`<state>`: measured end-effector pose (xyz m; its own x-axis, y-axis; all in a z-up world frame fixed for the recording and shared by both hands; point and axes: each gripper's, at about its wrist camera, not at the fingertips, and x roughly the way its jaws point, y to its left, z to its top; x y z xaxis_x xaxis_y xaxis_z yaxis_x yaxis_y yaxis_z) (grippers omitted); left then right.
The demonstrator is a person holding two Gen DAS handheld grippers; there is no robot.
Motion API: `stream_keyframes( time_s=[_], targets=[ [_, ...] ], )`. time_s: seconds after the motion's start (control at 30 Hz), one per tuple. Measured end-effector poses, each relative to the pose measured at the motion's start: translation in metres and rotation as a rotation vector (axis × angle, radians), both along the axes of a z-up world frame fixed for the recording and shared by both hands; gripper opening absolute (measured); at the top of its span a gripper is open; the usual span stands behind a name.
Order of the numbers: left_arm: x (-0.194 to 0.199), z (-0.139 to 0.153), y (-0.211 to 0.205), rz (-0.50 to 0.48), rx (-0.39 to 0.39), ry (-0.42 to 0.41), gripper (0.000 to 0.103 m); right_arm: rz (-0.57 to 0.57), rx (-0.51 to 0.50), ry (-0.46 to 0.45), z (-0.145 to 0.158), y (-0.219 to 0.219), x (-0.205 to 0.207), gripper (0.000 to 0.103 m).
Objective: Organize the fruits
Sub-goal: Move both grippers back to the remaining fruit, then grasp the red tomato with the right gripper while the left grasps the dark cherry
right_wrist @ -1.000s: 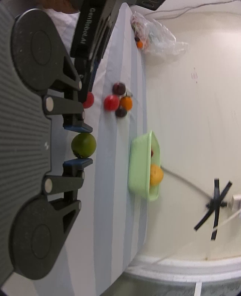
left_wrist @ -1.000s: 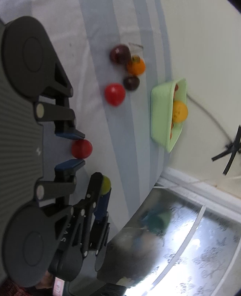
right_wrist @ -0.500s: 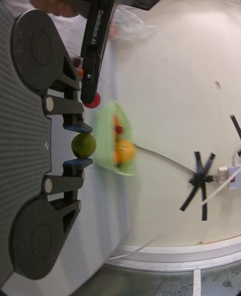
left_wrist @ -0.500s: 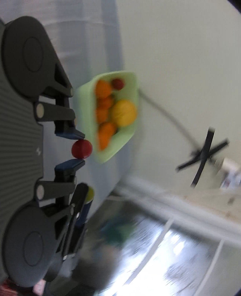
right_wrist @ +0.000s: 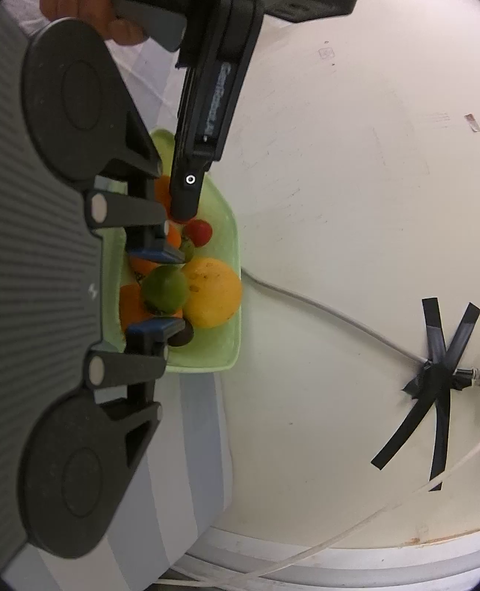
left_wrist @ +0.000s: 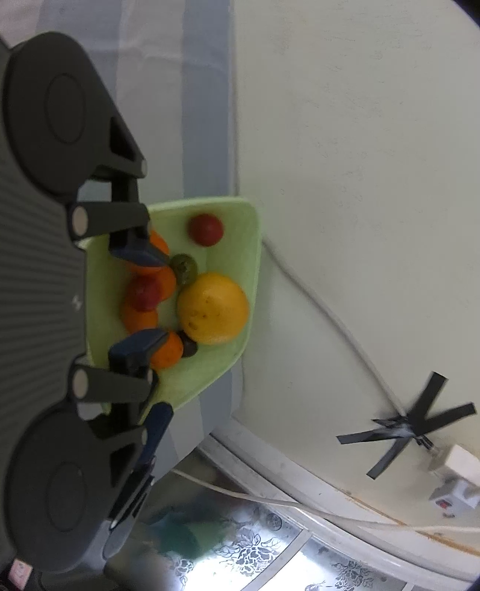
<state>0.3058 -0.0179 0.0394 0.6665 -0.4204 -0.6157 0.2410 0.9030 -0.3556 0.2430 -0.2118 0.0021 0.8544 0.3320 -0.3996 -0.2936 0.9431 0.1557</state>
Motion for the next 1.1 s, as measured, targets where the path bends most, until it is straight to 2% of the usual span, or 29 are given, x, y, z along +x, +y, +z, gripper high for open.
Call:
stream_keyframes(
  time_s=[0.2, 0.3, 0.4, 0.5, 0.63, 0.7, 0.87, 0.93, 0.97, 1.03, 1.1],
  targets=[
    [-0.046, 0.054, 0.046, 0.038, -0.078, -0.115, 0.039, 0.004, 0.006, -0.049, 0.018, -0.001, -0.021, 0.045],
    [-0.082, 0.065, 0.066, 0.065, -0.056, -0.152, 0.040, 0.029, 0.055, -0.057, 0.026, -0.003, -0.044, 0.045],
    [-0.117, 0.051, 0.077, 0.091, -0.016, -0.143, 0.043, 0.087, 0.094, -0.043, 0.026, 0.000, -0.074, 0.045],
    [-0.142, 0.024, 0.084, 0.097, 0.002, -0.107, 0.049, 0.148, 0.127, -0.004, 0.016, 0.009, -0.103, 0.045],
    [-0.150, -0.012, 0.088, 0.083, -0.016, -0.015, 0.053, 0.228, 0.130, 0.060, 0.001, 0.028, -0.131, 0.045],
    [-0.149, -0.022, 0.083, 0.063, -0.021, 0.005, 0.054, 0.263, 0.110, 0.086, -0.005, 0.041, -0.136, 0.045],
    [-0.149, -0.038, 0.072, 0.046, 0.103, -0.020, 0.055, 0.298, 0.059, 0.139, -0.013, 0.067, -0.129, 0.045],
    [-0.149, -0.040, 0.068, 0.038, 0.123, -0.038, 0.052, 0.298, 0.035, 0.144, -0.016, 0.074, -0.126, 0.045],
    [-0.147, -0.041, 0.065, 0.032, 0.140, -0.047, 0.049, 0.299, 0.020, 0.152, -0.017, 0.078, -0.124, 0.045],
    [-0.146, -0.042, 0.063, 0.036, 0.173, -0.063, 0.035, 0.301, 0.009, 0.171, -0.019, 0.082, -0.118, 0.045],
    [-0.147, -0.041, 0.062, 0.036, 0.182, -0.065, 0.032, 0.294, -0.001, 0.169, -0.019, 0.084, -0.115, 0.040]
  ],
)
